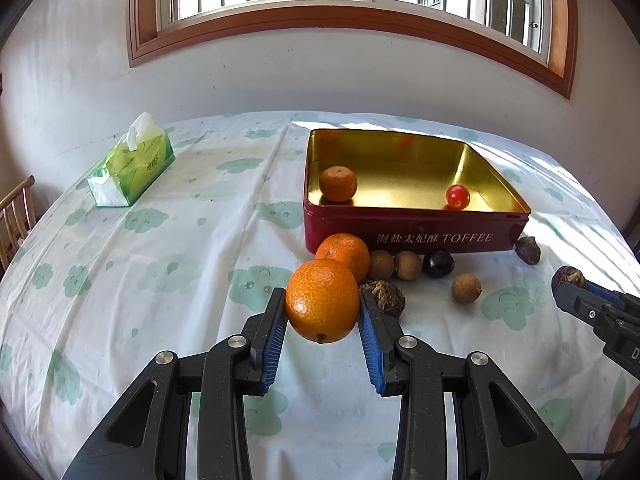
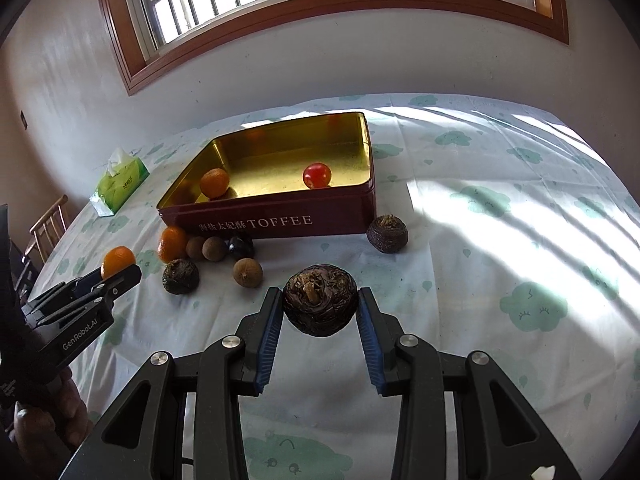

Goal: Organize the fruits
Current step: 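Carry the mandarin in the left gripper over the tin while the right gripper carries the brown fruit there, then open the left gripper to drop the mandarin in the tin while the right gripper drops the brown fruit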

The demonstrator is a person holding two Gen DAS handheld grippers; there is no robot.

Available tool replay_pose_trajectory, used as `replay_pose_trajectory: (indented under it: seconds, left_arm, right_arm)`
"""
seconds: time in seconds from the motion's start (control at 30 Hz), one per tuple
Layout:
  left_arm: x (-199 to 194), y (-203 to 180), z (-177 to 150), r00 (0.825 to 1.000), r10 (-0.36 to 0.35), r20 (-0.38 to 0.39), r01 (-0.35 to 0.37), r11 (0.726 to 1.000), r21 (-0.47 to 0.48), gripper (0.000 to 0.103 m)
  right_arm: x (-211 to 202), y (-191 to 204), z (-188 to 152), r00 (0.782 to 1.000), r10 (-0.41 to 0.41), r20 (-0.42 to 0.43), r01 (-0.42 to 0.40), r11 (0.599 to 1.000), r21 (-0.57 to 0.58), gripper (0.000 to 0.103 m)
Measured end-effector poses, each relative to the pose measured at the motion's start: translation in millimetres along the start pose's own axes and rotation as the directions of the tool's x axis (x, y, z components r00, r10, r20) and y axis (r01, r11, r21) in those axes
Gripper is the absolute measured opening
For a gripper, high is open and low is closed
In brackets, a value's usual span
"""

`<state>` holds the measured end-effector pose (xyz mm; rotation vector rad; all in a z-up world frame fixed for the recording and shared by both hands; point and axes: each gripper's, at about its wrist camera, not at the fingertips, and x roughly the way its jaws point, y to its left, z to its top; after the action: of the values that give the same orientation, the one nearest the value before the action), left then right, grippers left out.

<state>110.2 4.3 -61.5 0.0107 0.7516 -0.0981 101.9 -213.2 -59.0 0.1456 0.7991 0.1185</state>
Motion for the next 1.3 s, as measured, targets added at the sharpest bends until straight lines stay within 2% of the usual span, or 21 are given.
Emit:
replay_pose_trajectory:
  seconds: [0.2, 0.43, 0.63, 0.87, 1.3]
  left_arm:
    - [-1, 0, 34, 0.999, -0.008, 0.039, 0.008, 1.0, 0.009, 0.036]
    - [14, -9, 76, 0.998, -0.024, 0.058, 0.022, 0.999, 0.028, 0.036]
    - [47, -16, 100, 1.0, -0.016, 0.023, 0.015, 0.999, 0.033, 0.036]
    - [79, -17, 112, 1.0, 0.004, -0.011, -0.004, 1.0, 0.026, 0.036]
    - [108, -15, 115, 0.999, 0.034, -0.035, -0.032, 0.998, 0.051, 0.037]
  right_arm:
    - [4, 9, 26, 0.999, 0.02, 0.027, -0.02, 1.0, -0.018, 0.035]
    - [26, 8, 58, 0.999, 0.021, 0.041, -0.02, 1.0, -0.017, 0.035]
    - [52, 5, 82, 0.999, 0.015, 0.037, -0.014, 1.0, -0.017, 0.035]
    - [84, -3, 99, 1.0, -0.001, 0.003, 0.001, 1.0, -0.012, 0.035]
    - [112, -9, 96, 0.999, -0.018, -0.035, 0.017, 0.999, -0.03, 0.036]
